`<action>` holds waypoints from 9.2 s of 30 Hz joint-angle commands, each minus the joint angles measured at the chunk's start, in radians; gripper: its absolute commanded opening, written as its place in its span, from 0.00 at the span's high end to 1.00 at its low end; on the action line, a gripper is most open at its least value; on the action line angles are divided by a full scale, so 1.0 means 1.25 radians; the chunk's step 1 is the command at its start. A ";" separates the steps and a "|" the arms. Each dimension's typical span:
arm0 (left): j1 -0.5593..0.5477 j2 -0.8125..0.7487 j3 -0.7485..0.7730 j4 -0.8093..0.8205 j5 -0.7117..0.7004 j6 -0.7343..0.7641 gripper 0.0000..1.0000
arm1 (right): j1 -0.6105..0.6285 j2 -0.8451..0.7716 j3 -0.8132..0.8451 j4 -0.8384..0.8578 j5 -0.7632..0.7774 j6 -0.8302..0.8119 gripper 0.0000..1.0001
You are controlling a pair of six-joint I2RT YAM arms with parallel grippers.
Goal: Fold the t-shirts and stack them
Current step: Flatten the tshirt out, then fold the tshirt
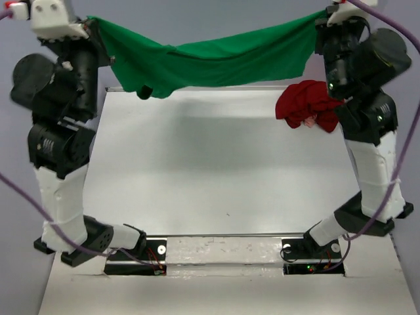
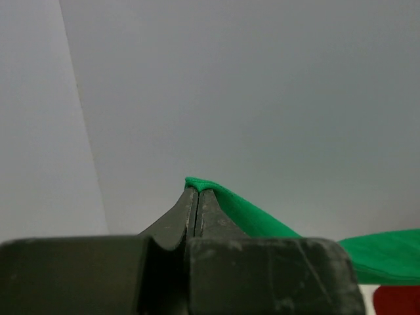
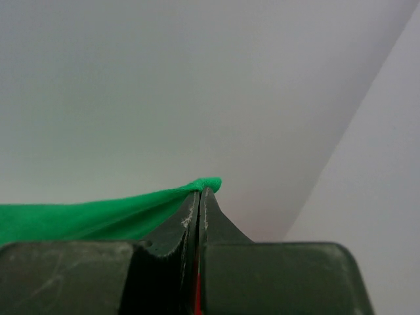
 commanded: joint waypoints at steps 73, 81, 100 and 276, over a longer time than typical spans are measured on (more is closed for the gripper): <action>-0.003 -0.287 -0.122 -0.100 0.003 -0.090 1.00 | 0.020 -0.350 -0.288 -0.083 0.008 0.097 1.00; 0.025 -0.361 -0.215 -0.127 0.005 -0.102 1.00 | 0.020 -0.413 -0.371 -0.136 0.008 0.142 1.00; 0.035 -0.111 -0.663 0.177 -0.004 -0.150 1.00 | 0.020 -0.259 -0.785 0.089 -0.004 0.235 1.00; 0.031 0.037 -0.864 -0.185 -0.255 -0.514 0.97 | -0.215 0.288 -0.598 -0.138 -0.251 0.402 1.00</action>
